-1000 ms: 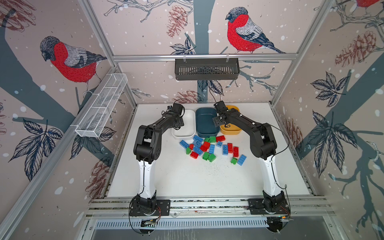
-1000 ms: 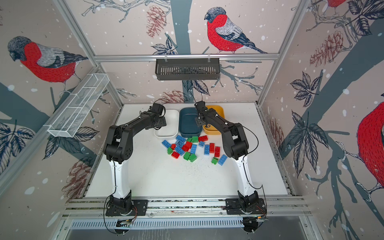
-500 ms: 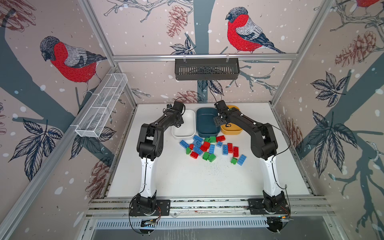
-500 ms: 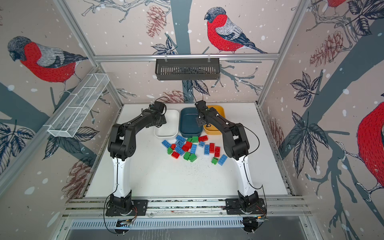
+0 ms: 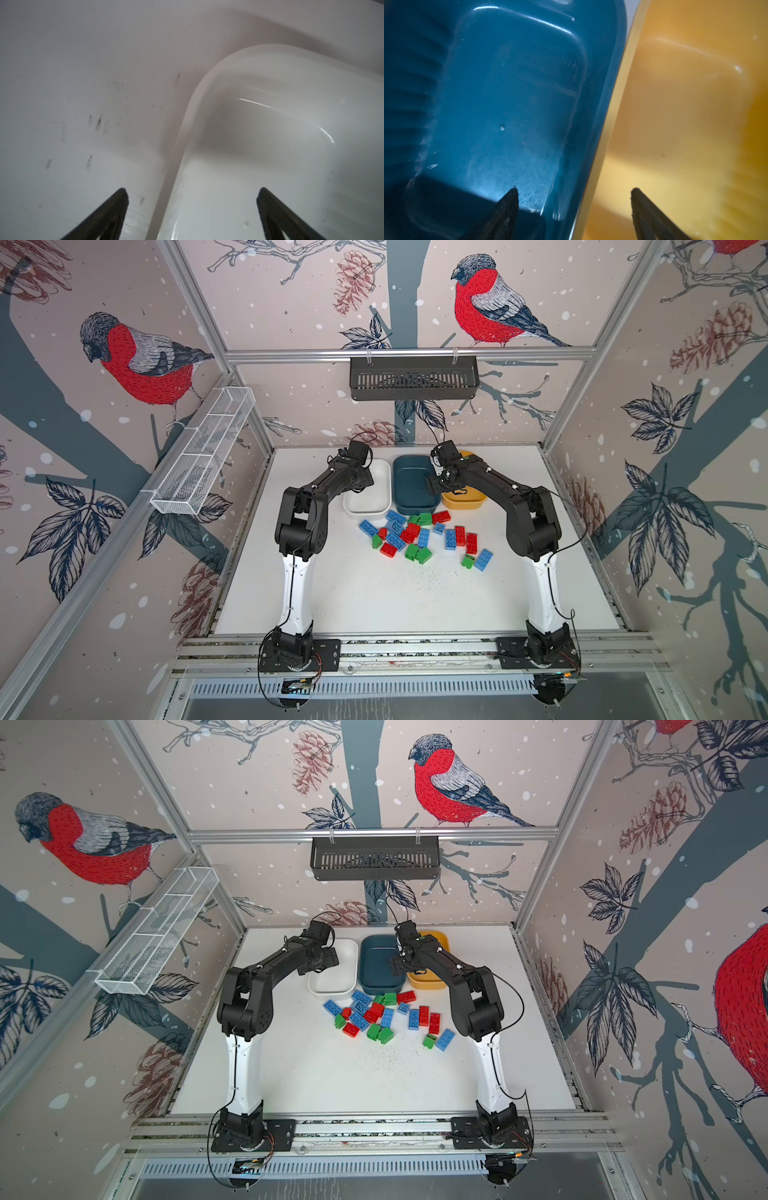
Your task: Sort the legos into containers by color
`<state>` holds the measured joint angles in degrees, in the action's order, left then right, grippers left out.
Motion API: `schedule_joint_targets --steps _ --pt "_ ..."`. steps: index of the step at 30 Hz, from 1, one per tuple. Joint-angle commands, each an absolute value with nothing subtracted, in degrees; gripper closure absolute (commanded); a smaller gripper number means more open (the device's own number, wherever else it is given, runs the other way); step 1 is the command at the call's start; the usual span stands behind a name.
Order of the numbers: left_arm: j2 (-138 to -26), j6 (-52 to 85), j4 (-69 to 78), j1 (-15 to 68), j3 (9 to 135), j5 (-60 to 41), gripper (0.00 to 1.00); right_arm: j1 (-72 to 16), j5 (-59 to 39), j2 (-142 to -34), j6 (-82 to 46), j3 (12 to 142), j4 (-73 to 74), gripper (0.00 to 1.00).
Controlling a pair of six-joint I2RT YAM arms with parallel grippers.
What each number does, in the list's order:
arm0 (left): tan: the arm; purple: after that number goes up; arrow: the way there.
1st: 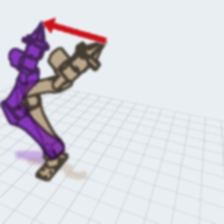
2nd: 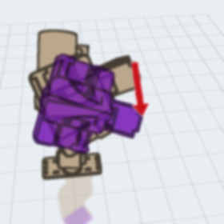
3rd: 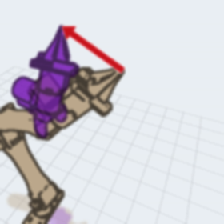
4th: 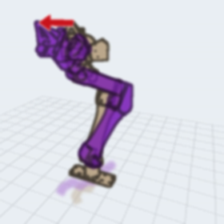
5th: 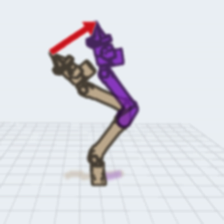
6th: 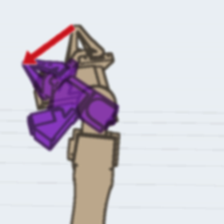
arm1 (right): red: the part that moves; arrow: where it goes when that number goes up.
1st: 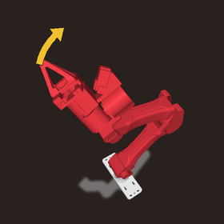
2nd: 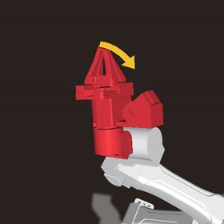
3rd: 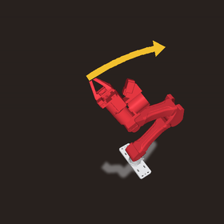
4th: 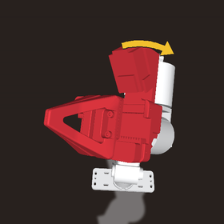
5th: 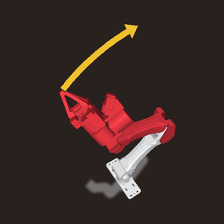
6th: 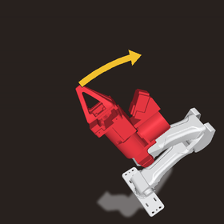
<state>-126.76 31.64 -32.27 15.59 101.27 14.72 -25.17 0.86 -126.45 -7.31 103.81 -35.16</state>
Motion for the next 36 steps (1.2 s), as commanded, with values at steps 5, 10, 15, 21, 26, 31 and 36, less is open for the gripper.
schedule_joint_targets --steps 5,10,15,21,26,31,36 --pt "-126.91 31.96 -31.16 15.69 101.34 10.55 0.03 -24.76 -4.87 -123.28 -7.75 99.58 -35.88 0.14" --pt "-126.61 31.82 -31.82 15.65 101.53 11.48 0.03 -24.61 -5.91 -121.28 -8.04 96.61 -35.4 0.15" --pt "-126.3 31.48 -31.48 15.72 101.09 10.23 0.03 -24.54 -6.68 -118.89 -8.09 94.13 -35.17 0.16" --pt "-128.19 30.94 -31.75 15.69 103.96 11.08 0.03 -24.6 -3.87 -114.39 -9.63 91.28 -34.01 0.15" --pt "-133.96 29.99 -35.04 15.67 112.48 12.31 0.03 -24.65 -0.88 -109.62 -11.48 87.65 -31.66 0.12" --pt "-138.98 29.64 -38.56 15.7 121.18 12.53 0.03 -24.7 1.53 -104.46 -13.2 82.82 -28.73 0.1" --pt "-138.47 31.53 -39.14 15.66 121.24 14.57 0.03 -24.69 2.71 -100.71 -13.98 79.06 -26.76 0.08"
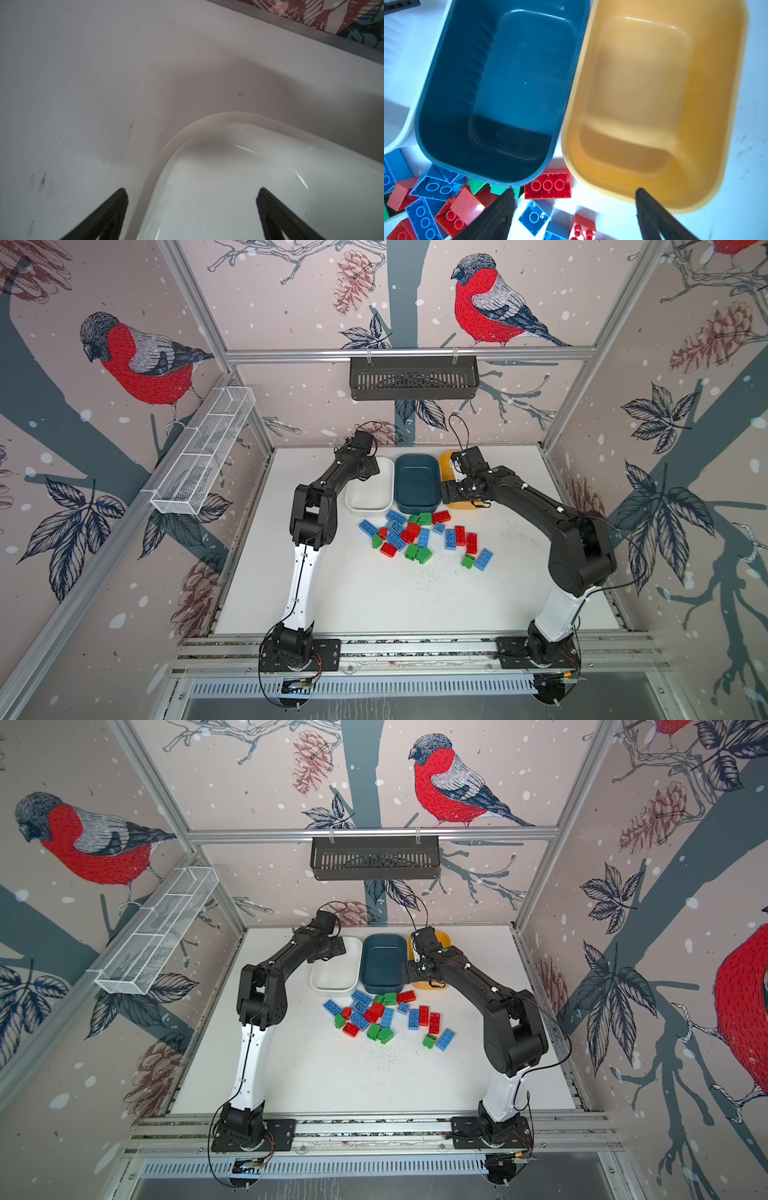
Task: Sort the legos into containers by color
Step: 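Lower the right gripper onto a red brick beside the teal bin and grasp it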
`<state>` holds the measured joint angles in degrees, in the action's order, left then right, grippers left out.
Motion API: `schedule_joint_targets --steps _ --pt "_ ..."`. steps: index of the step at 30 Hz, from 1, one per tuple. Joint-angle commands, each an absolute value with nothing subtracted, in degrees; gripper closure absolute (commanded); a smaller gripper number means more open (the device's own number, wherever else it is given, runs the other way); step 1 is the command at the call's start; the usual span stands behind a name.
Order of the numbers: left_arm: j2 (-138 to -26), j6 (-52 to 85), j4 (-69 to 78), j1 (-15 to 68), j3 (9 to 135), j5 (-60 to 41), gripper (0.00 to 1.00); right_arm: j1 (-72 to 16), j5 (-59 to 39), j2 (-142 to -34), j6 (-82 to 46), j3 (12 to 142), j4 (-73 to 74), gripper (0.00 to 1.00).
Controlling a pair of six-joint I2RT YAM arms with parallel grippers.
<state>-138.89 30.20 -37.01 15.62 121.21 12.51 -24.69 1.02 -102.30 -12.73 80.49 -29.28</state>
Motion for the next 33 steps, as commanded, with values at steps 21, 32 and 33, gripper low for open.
schedule_joint_targets --steps 21,32,33 --pt "-113.05 29.96 -27.1 15.58 94.63 13.47 0.03 -32.71 8.96 -100.07 -24.82 62.4 -14.65 0.29" --pt "-110.3 29.92 -27.04 15.64 91.67 14.52 0.03 -33.14 6.59 -105.88 -21.26 64.94 -13.78 0.21" --pt "-110.35 29.93 -27.07 15.62 91.67 14.49 0.03 -33.14 6.23 -106.2 -20.75 65.14 -13.74 0.2"
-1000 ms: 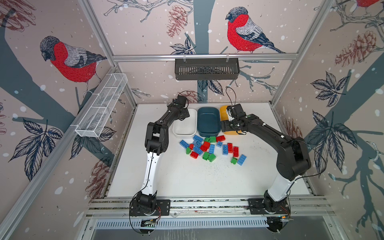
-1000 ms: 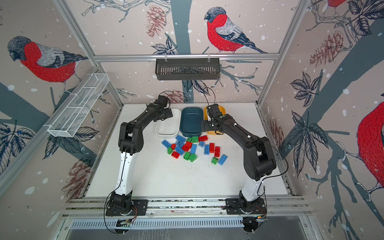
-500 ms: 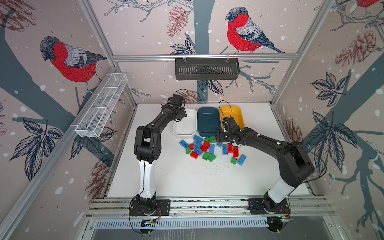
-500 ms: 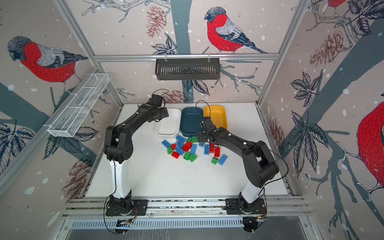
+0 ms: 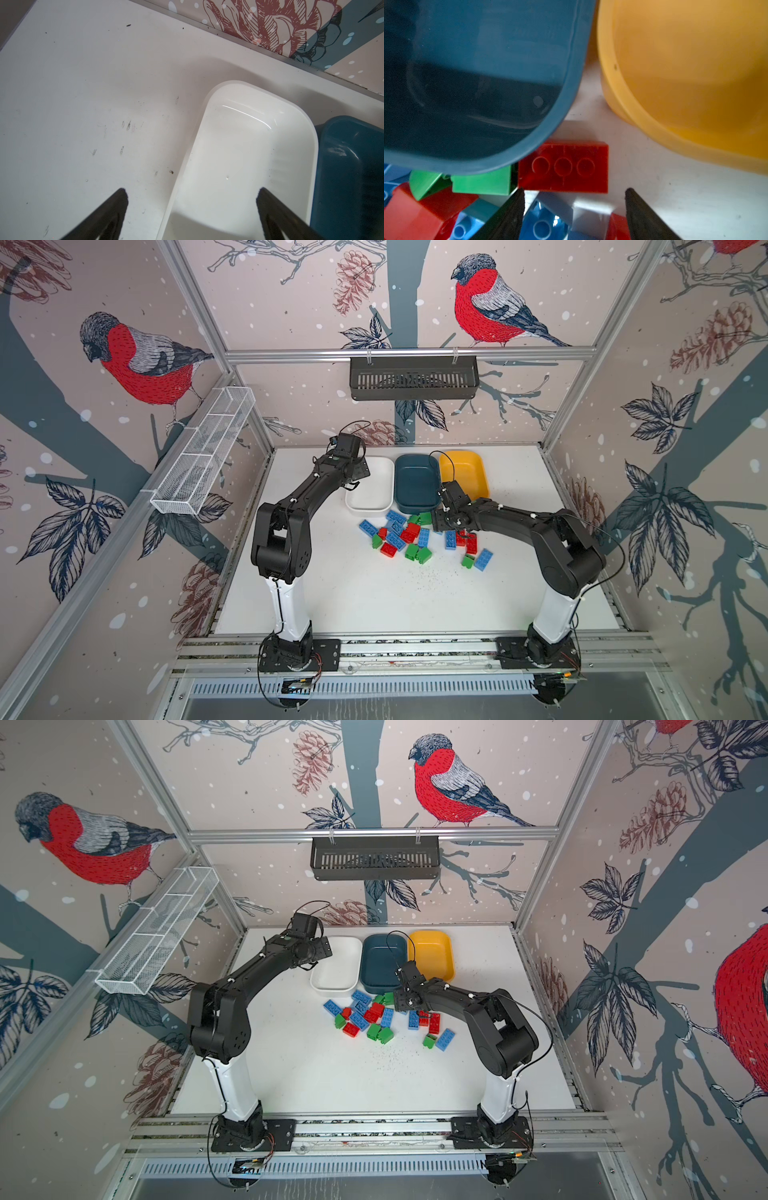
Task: Sort the legos into containers by color
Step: 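Lower the right gripper onto a red brick beside the teal bin and grasp it, then drop the red brick into the yellow bin while the left reaches to the bricks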
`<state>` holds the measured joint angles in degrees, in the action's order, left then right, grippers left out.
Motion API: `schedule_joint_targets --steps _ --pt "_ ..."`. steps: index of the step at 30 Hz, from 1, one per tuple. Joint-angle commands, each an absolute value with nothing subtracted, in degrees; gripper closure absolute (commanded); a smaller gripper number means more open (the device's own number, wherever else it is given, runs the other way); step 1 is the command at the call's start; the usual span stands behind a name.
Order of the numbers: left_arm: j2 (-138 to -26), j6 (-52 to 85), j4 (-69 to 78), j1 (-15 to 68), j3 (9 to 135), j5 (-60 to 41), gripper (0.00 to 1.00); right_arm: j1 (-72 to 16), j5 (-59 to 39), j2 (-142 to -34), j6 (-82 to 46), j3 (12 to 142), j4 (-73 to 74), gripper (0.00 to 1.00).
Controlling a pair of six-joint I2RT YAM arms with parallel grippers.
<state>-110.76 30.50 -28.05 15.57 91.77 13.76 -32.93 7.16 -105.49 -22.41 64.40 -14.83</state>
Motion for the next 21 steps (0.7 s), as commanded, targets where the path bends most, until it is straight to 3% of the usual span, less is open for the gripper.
schedule_joint_targets --steps 1,11,21 --pt "-110.39 30.01 -27.08 15.59 91.68 14.51 0.03 -33.22 6.22 -106.4 -20.36 65.36 -13.71 0.2" --pt "-110.57 30.0 -27.24 15.62 91.67 14.26 0.03 -33.2 6.36 -109.7 -19.26 67.59 -12.46 0.18" --pt "-106.17 29.92 -26.19 15.68 86.11 15.38 0.03 -33.22 3.92 -108.02 -16.63 64.69 -11.97 0.4"
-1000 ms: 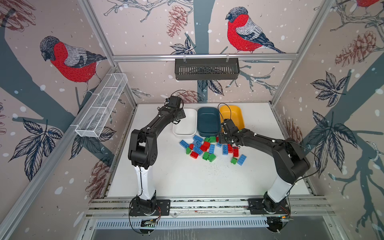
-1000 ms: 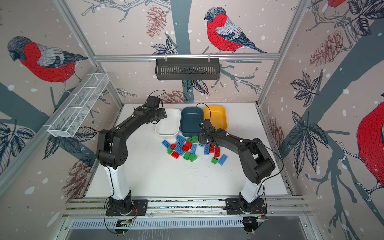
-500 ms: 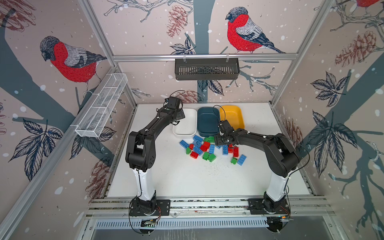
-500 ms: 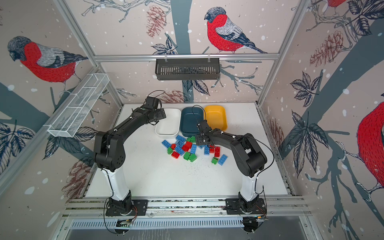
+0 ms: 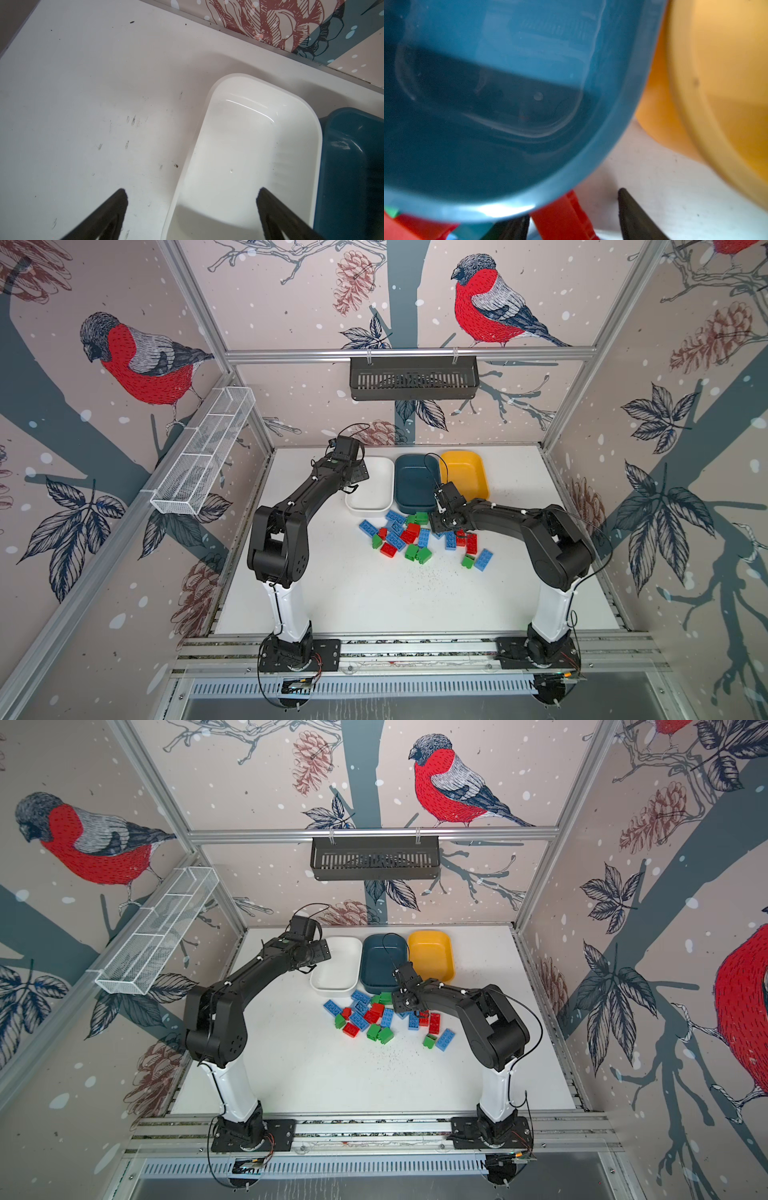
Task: Sort the legos into containers by color
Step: 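Drop the red brick into the yellow bin while the left reaches to the bricks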
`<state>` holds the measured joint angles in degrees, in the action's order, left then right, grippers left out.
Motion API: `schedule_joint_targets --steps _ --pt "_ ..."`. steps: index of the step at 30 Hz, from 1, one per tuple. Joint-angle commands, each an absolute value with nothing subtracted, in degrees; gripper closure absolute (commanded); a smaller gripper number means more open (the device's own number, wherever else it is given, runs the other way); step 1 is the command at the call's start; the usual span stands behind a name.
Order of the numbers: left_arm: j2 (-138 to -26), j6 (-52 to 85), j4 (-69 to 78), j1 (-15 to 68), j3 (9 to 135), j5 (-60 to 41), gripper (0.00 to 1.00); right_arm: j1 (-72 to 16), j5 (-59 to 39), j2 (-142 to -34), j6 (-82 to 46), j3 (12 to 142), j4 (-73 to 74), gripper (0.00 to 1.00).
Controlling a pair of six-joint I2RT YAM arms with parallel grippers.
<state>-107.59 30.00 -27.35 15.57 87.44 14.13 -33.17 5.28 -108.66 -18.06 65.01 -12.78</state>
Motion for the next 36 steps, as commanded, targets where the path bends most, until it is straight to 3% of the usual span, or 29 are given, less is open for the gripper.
schedule_joint_targets --steps 1,11,17,28,36 --pt "-105.87 29.93 -26.12 15.66 85.54 15.6 0.03 -33.22 3.7 -107.95 -16.2 64.61 -12.08 0.42" --pt "-102.73 30.34 -26.37 16.48 82.14 18.46 0.03 -33.39 1.64 -106.0 -12.33 64.29 -12.91 0.68" --pt "-99.44 30.91 -25.42 18.85 78.9 22.61 0.03 -33.57 0.28 -101.37 -10.78 60.91 -13.27 0.78" --pt "-94.86 30.74 -21.34 22.36 74.37 23.51 0.03 -32.51 1.49 -89.91 -12.7 57.19 -11.34 0.81" --pt "-90.28 25.16 -11.32 23.19 69.58 14.89 0.03 -22.7 3.02 -87.39 -19.44 56.79 0.72 0.8"
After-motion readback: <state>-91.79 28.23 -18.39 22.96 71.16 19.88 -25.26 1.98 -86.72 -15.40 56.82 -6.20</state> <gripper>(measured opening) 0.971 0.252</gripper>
